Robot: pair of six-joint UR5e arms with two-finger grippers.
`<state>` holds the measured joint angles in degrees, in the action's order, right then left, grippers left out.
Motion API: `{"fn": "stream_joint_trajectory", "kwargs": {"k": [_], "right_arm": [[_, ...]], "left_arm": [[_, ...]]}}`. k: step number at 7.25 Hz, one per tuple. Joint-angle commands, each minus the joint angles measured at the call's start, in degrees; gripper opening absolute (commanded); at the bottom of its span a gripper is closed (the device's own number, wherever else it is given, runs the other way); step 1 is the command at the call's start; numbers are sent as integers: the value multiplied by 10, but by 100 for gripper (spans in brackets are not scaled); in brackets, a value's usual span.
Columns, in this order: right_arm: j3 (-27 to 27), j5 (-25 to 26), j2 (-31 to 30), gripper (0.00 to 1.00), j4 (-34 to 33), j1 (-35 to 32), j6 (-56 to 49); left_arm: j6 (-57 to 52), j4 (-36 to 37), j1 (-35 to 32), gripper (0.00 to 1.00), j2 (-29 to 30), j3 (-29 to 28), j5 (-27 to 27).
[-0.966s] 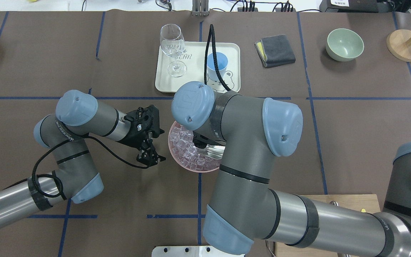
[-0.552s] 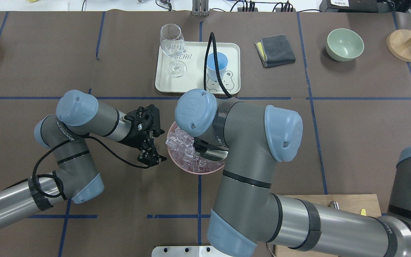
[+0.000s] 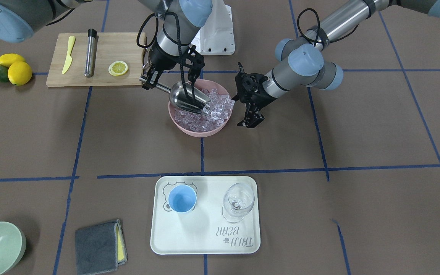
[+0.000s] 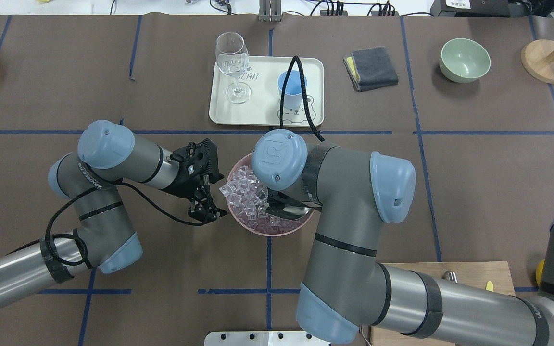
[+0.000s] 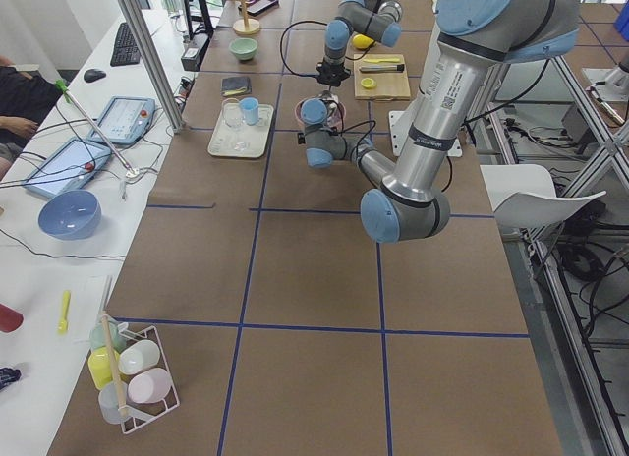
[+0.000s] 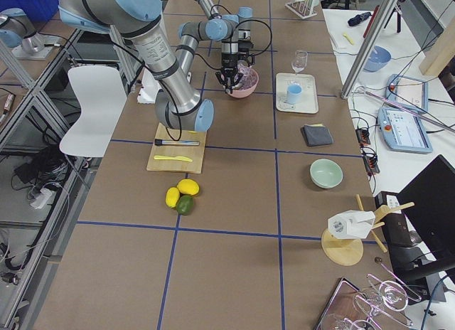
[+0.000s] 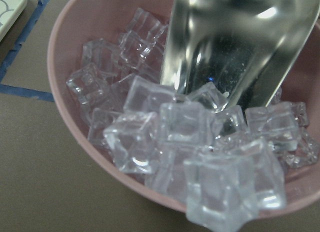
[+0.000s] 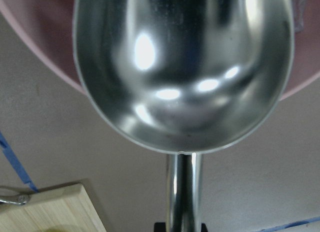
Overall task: Put ice in cup with scoop
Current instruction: 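Scoop ice cubes and lift the scoop out of the bowl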
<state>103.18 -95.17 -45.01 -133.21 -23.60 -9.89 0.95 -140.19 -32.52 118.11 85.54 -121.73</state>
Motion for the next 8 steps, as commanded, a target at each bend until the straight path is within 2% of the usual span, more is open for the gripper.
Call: {"fn": "stream_joint_trajectory", "kwargs": {"k": [1,4,8], "right_arm": [[-3,-7,-9,0,17,-4,-6],[-6,-26,-40,0,64,-11,-6],[-6,-89,-44,0,91,-36,-12]], "left_arm": [[3,2,0,100,6,1,0],[3,3,1,100,6,2,0],[3,4,1,100,5,3,-1]]}}
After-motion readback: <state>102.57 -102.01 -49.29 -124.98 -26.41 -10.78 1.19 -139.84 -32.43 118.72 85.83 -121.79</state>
